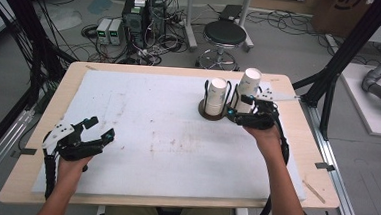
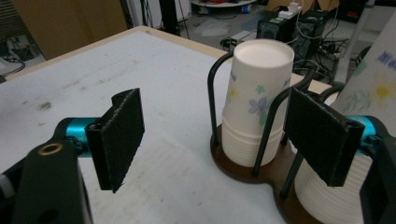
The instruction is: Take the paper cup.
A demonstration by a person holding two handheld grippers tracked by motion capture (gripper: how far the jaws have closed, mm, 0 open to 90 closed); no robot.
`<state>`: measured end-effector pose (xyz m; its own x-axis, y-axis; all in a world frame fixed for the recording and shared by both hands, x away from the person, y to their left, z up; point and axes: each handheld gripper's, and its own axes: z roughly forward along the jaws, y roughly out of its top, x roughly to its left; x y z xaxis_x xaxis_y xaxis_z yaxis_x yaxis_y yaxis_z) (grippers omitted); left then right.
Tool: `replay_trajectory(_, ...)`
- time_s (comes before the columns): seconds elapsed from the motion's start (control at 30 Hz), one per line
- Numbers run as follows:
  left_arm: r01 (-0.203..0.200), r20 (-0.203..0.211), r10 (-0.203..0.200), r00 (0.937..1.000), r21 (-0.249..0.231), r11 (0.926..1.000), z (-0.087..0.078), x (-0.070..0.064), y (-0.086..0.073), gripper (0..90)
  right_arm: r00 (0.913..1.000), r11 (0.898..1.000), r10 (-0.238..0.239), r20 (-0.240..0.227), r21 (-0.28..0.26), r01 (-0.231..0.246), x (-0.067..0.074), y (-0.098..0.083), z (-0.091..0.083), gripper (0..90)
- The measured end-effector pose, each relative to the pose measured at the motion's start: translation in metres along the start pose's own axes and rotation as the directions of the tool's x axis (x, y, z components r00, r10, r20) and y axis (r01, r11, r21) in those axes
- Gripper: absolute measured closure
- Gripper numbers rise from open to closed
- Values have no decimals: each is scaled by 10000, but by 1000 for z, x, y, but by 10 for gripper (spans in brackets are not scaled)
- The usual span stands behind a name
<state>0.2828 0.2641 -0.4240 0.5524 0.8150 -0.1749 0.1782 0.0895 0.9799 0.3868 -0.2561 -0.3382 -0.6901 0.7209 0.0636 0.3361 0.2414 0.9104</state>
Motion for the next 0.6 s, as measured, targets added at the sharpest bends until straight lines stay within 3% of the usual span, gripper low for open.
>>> replay_trajectory(0.37, -15, 195, 14, 9998, 30, 10000, 5, -2, 0, 169, 9982, 9965, -358, 489, 774, 319, -2, 33, 33, 210)
replay_trajectory(0.6, -11, 283, 9, 9996, 77, 10000, 7, -2, -1, 169, 9961, 9911, -192, 857, 1327, 77, -10, 45, 59, 210)
